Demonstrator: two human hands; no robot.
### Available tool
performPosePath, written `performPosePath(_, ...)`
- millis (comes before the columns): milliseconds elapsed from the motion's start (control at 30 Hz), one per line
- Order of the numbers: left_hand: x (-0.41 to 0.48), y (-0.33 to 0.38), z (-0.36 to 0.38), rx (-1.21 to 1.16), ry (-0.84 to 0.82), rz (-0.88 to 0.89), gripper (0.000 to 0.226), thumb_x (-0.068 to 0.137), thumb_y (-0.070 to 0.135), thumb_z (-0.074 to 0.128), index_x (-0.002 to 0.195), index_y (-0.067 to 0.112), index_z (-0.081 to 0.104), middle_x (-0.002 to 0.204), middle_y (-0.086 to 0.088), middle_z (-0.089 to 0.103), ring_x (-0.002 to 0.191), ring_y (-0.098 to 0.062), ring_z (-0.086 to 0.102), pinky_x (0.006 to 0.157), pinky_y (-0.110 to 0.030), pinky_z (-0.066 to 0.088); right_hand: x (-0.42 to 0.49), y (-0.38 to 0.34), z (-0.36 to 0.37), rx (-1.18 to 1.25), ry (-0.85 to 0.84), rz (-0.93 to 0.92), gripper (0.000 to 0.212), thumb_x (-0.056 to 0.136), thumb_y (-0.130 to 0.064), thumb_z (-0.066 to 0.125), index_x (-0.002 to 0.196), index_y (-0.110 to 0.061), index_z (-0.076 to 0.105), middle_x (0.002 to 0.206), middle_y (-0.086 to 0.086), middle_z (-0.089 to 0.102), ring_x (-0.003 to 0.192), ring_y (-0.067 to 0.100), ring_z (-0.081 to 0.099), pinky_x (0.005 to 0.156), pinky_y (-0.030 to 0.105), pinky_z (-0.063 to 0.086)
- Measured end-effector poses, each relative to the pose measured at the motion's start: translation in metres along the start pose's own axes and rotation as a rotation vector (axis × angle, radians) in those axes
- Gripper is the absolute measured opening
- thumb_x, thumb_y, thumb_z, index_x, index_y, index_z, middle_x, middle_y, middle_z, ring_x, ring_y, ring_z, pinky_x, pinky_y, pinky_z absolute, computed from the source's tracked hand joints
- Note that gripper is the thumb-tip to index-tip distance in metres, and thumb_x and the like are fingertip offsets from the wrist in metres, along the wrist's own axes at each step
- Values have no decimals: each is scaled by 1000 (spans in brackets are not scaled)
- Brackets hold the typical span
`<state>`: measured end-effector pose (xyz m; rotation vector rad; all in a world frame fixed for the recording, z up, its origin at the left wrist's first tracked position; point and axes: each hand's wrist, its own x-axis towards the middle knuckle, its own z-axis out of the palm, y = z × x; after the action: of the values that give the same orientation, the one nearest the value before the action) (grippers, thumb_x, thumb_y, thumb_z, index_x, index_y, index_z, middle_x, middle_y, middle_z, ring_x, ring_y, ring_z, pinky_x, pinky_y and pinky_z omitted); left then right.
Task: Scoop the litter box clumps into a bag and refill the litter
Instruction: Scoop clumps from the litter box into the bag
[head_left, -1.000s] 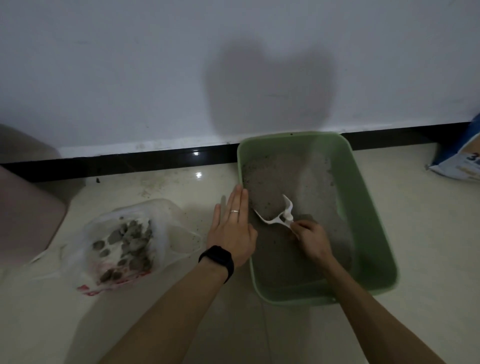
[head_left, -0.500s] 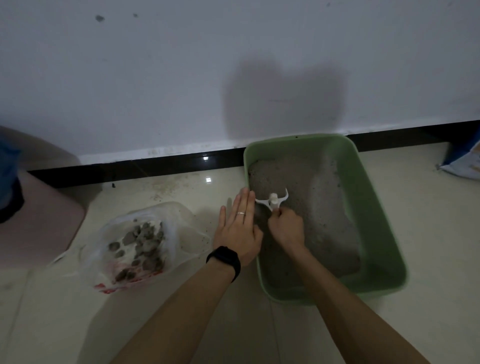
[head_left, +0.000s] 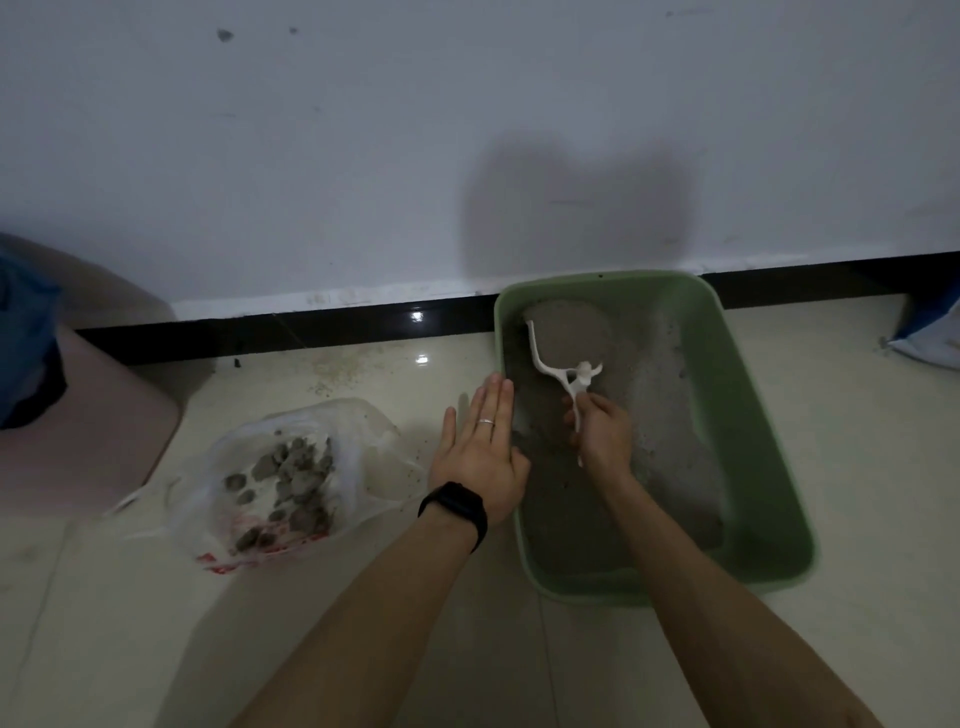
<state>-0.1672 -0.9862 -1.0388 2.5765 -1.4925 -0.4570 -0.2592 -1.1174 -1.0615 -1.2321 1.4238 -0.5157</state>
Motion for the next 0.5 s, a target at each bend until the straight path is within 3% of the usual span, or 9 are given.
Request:
performPosePath(300, -1, -4, 4, -9, 21, 9, 75, 95, 37, 21, 143, 22, -34, 151, 7, -37, 144, -7, -19, 114, -38, -15, -13, 23, -73, -267, 183, -317, 33, 97, -27, 53, 66, -17, 57, 57, -3, 55, 56, 17, 50, 60, 33, 40)
performPosePath(400, 0, -6, 2, -3, 8, 28, 75, 96, 39, 22, 142, 23, -35, 150, 7, -38, 145, -10, -18, 114, -39, -16, -25, 20, -87, -376, 209, -342, 34, 98, -29, 52, 66, -18, 59, 57, -6, 59, 55, 7, 53, 57, 29, 37)
performPosePath(500, 2, -10, -1, 17, -17, 52, 74, 97, 42, 21, 140, 23, -36, 151, 6, -37, 145, -11, -19, 114, -38, -16, -37, 16, -95, -371, 173, -301, 32, 97, -29, 55, 68, -17, 64, 58, -3, 63, 55, 15, 55, 60, 33, 41)
